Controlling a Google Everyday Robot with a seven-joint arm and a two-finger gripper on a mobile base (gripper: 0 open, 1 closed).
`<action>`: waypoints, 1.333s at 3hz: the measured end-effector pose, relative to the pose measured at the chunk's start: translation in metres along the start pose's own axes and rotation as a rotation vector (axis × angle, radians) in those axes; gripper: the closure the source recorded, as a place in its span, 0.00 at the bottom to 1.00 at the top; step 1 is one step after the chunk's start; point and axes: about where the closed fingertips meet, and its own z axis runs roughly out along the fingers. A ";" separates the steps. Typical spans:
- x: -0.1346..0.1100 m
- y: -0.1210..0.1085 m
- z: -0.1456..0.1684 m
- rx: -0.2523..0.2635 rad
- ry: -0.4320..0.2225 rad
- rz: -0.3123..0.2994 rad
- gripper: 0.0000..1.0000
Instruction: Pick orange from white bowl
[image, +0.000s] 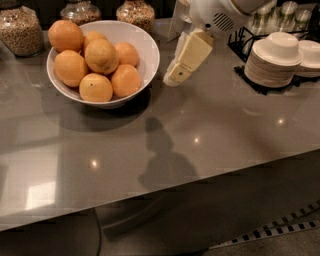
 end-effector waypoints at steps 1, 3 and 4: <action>-0.016 -0.020 0.020 0.022 -0.050 -0.044 0.00; -0.054 -0.066 0.071 0.039 -0.165 -0.150 0.00; -0.063 -0.077 0.087 0.014 -0.199 -0.218 0.01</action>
Offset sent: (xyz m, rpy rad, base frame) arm 0.1025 0.0800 0.0135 0.1133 -0.1636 0.1341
